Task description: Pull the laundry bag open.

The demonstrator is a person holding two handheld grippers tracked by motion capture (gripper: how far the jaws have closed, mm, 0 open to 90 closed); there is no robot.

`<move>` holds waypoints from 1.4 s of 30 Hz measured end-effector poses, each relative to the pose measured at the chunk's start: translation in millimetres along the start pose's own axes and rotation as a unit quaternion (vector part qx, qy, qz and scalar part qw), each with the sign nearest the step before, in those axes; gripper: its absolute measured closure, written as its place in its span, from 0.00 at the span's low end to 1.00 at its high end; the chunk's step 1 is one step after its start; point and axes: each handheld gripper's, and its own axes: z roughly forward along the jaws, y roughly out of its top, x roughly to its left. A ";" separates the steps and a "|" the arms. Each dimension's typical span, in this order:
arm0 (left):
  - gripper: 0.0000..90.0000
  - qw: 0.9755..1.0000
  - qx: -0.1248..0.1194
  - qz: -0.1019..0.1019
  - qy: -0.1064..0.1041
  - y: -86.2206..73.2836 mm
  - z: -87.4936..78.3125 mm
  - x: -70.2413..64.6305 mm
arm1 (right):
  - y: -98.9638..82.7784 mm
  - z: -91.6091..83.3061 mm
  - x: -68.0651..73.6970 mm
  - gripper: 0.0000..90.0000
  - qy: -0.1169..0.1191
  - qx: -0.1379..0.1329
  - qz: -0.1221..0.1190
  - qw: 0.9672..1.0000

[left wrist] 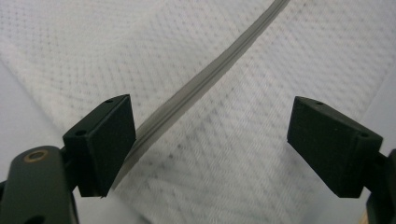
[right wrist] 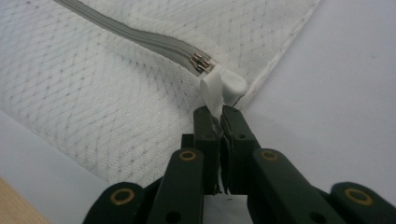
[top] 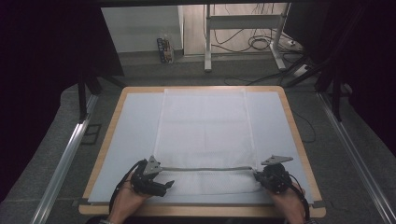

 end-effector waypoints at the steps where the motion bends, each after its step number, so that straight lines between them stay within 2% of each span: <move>1: 0.17 1.000 -0.001 0.000 -0.004 2.2 0.9 -0.3 | -0.1 -0.2 -0.5 0.96 0.003 -0.002 -0.004 1.000; 3: 0.17 1.000 -0.003 0.000 -0.007 4.8 1.8 -0.7 | -0.2 -0.6 -0.8 0.96 0.004 -0.003 -0.007 1.000; 4: 0.17 1.000 -0.008 0.001 -0.013 11.1 3.8 -2.1 | 0.2 -3.8 -0.1 0.96 -0.001 -0.016 -0.020 1.000; 6: 0.17 1.000 -0.015 0.002 -0.022 18.7 5.8 -3.5 | 1.1 -8.5 0.4 0.96 0.002 -0.034 -0.026 0.999; 7: 0.16 1.000 -0.015 0.002 -0.022 18.7 5.8 -3.5 | 1.1 -8.5 0.4 0.96 0.002 -0.034 -0.026 0.999; 8: 0.13 0.999 -0.026 -0.004 -0.035 26.9 7.8 -4.7 | 1.0 -11.3 0.9 0.96 0.001 -0.046 -0.034 0.998; 9: 0.12 0.999 -0.026 -0.004 -0.035 26.9 7.8 -4.7 | 1.0 -11.3 0.9 0.96 0.001 -0.046 -0.034 0.998; 10: 0.12 0.998 -0.030 -0.009 -0.047 32.5 9.1 -5.3 | 0.8 -11.9 1.2 0.96 0.001 -0.050 -0.037 0.998; 11: 0.11 0.998 -0.035 -0.008 -0.058 40.8 11.8 -7.2 | 1.1 -13.9 1.7 0.96 0.003 -0.061 -0.050 0.997; 12: 0.10 0.998 -0.035 -0.008 -0.058 40.8 11.8 -7.2 | 1.3 -14.4 2.3 0.96 0.004 -0.065 -0.051 0.997; 16: 0.10 0.997 -0.033 0.014 -0.067 68.0 25.9 -13.0 | 1.8 -17.5 2.0 0.96 0.014 -0.082 -0.062 0.995; 18: 0.10 0.996 -0.037 0.018 -0.073 80.0 33.4 -14.9 | 1.5 -17.7 0.3 0.96 0.022 -0.089 -0.063 0.994; 19: 0.11 0.996 -0.037 0.018 -0.073 80.0 33.4 -14.9 | 1.5 -18.1 -1.1 0.96 0.026 -0.090 -0.063 0.994; 21: 0.11 0.995 -0.046 0.022 -0.084 93.0 42.9 -17.4 | 1.3 -18.3 -2.1 0.96 0.028 -0.094 -0.062 0.993; 22: 0.11 0.994 -0.048 0.028 -0.092 103.1 51.1 -18.8 | 1.1 -19.5 -3.3 0.96 0.034 -0.102 -0.068 0.992; 23: 0.11 0.994 -0.048 0.028 -0.092 103.1 51.1 -18.8 | 1.1 -19.7 -3.3 0.96 0.035 -0.103 -0.071 0.992; 24: 0.11 0.993 -0.052 0.034 -0.097 114.0 60.6 -22.8 | 1.2 -19.6 -3.1 0.96 0.036 -0.102 -0.074 0.991; 26: 0.11 0.993 -0.048 0.044 -0.101 125.1 69.5 -27.5 | 1.1 -18.9 -3.2 0.96 0.035 -0.099 -0.076 0.992; 28: 0.11 0.992 -0.048 0.049 -0.103 130.4 73.9 -30.5 | 1.1 -18.8 -3.6 0.96 0.037 -0.100 -0.078 0.991; 29: 0.11 0.992 -0.048 0.056 -0.105 136.7 79.1 -34.7 | 1.5 -19.9 -4.3 0.96 0.037 -0.102 -0.082 0.991; 30: 0.11 0.991 -0.044 0.071 -0.106 145.6 85.7 -39.7 | 1.6 -20.0 -4.5 0.96 0.037 -0.103 -0.084 0.990; 35: 0.10 0.988 -0.060 0.095 -0.110 169.2 103.0 -54.4 | 1.4 -20.7 -6.5 0.96 0.043 -0.107 -0.091 0.989; 37: 0.10 0.987 -0.061 0.099 -0.114 173.9 106.2 -56.7 | 1.5 -21.0 -6.7 0.96 0.043 -0.108 -0.093 0.989; 39: 0.10 0.985 -0.058 0.115 -0.114 189.1 114.5 -64.9 | 1.8 -21.5 -7.0 0.96 0.044 -0.112 -0.096 0.988; 42: 0.10 0.983 -0.059 0.123 -0.122 199.9 120.4 -72.2 | 1.9 -21.2 -7.1 0.96 0.045 -0.110 -0.093 0.989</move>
